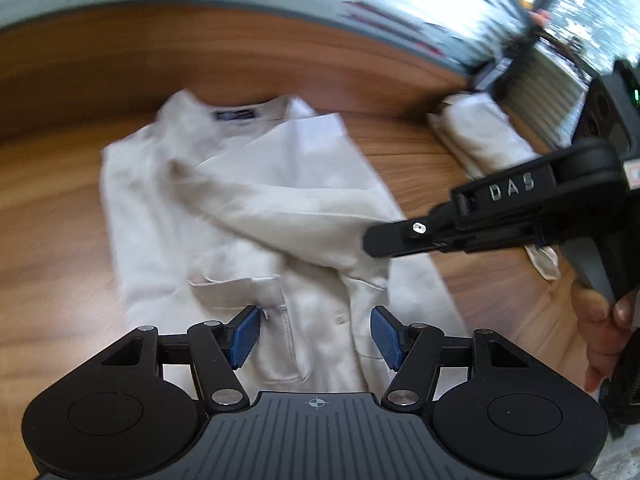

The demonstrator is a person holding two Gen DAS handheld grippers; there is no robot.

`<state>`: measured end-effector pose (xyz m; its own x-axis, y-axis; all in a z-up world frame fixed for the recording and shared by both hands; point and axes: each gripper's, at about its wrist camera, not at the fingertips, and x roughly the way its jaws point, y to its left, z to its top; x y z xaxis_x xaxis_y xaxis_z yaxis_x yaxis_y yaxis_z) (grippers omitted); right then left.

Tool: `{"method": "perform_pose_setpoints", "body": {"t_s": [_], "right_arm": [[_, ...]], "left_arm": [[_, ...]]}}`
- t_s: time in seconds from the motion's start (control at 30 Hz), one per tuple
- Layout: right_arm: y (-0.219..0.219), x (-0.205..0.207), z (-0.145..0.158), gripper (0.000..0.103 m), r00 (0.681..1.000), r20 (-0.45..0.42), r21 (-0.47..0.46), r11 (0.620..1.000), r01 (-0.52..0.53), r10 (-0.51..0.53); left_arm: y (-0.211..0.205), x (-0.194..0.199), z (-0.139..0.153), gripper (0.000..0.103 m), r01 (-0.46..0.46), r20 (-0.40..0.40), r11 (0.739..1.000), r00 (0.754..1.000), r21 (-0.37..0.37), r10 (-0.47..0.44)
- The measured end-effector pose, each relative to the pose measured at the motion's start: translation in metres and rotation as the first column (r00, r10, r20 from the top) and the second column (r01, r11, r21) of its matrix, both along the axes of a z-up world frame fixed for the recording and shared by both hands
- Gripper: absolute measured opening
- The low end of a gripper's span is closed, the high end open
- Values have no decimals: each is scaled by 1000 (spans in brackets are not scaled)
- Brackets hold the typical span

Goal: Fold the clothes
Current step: 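Grasp the folded sleeve with the right gripper, press it flat, release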

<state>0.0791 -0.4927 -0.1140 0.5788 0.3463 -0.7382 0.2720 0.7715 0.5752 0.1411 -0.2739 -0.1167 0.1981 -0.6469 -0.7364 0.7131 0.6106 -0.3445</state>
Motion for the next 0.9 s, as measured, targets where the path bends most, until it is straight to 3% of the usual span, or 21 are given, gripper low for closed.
{"method": "perform_pose_setpoints", "body": {"t_s": [0.2, 0.3, 0.53, 0.6, 0.7, 0.9], "right_arm": [[1, -5, 25, 4, 998, 34, -113, 992, -52, 57], [0, -5, 27, 4, 997, 29, -122, 990, -64, 68], [18, 0, 20, 11, 974, -54, -187, 956, -224, 218], [23, 3, 25, 30, 965, -57, -237, 935, -263, 257], [27, 11, 36, 42, 955, -31, -278, 915, -293, 296], [53, 55, 37, 48, 913, -30, -353, 850, -390, 407]], "left_arm": [[-26, -11, 0, 64, 201, -49, 978, 978, -57, -204], [-26, -21, 5, 64, 262, -9, 964, 965, -34, -263], [25, -5, 15, 66, 118, 57, 993, 991, -3, -118], [38, 0, 14, 67, 74, 54, 997, 996, 6, -75], [55, 7, 10, 68, 15, 36, 1000, 999, 15, -15], [69, 11, 3, 68, -54, 33, 998, 998, 41, 53]]}}
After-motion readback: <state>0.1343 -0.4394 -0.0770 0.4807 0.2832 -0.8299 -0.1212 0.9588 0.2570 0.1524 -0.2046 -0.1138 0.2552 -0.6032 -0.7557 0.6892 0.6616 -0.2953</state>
